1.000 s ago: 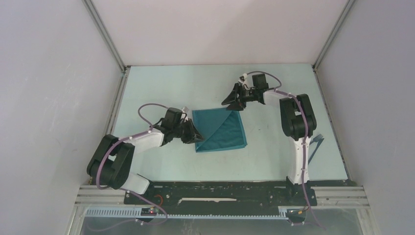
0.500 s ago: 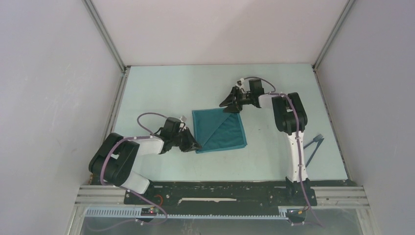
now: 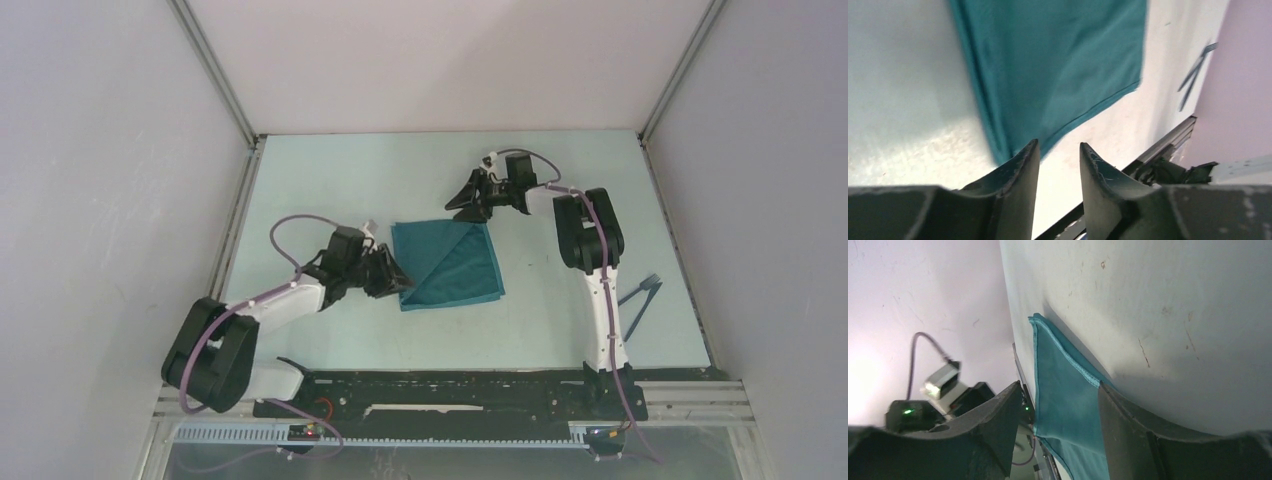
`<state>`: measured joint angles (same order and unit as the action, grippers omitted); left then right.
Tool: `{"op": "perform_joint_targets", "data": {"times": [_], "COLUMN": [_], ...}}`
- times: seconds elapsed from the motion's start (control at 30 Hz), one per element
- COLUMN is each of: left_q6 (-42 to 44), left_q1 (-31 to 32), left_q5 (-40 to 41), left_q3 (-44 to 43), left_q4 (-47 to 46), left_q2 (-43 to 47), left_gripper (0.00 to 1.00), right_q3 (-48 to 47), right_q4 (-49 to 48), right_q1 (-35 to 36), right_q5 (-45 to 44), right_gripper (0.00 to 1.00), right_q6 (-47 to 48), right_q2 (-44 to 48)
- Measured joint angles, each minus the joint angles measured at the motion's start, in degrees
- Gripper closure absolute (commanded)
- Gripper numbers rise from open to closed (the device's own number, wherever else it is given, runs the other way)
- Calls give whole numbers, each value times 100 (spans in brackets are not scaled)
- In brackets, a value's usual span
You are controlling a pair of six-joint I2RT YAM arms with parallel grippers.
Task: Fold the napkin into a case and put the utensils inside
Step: Smooth out the upper triangle-folded napkin at the center of the board.
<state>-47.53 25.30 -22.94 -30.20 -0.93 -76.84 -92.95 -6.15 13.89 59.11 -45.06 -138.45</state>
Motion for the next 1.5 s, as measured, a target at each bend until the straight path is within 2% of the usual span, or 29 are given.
{"op": "perform_joint_targets", "data": {"times": [0.13,0.27,0.3,0.43,0.53,0.67,1.0,1.3,1.5], "left_q6": [199,378,424,518,483,435,302,-59,-175], "left_q1": [-39,-243,-308,-481,-446,-297,-234,-234,-234], "left_q5": [190,522,621,671,439,251,11,-387,-448], "left_q3": [-800,-1462,-1587,-1947,-1963,-1670,22,907,1204], "left_q4": [540,815,859,876,721,420,-358,-1893,-2063], "left_q2": [223,173,105,-407,-748,-861,-839,-737,-422], "left_gripper": [51,51,53,74,82,90,93,90,89], "right_q3": [-136,-291,-306,-299,-212,188,525,643,638], "right_q4": [533,1375,1537,1853,1703,1029,-313,-616,-761], "right_q1": [2,24,37,48,55,107,188,31,-7], "right_q5": [-129,-474,-551,-673,-616,-374,44,66,149], "right_gripper": [33,31,31,30,30,30,31,32,32], "right_q6": [221,614,717,927,901,544,-273,-413,-544], "right_q2": [85,411,540,1095,1355,1388,592,201,133]}}
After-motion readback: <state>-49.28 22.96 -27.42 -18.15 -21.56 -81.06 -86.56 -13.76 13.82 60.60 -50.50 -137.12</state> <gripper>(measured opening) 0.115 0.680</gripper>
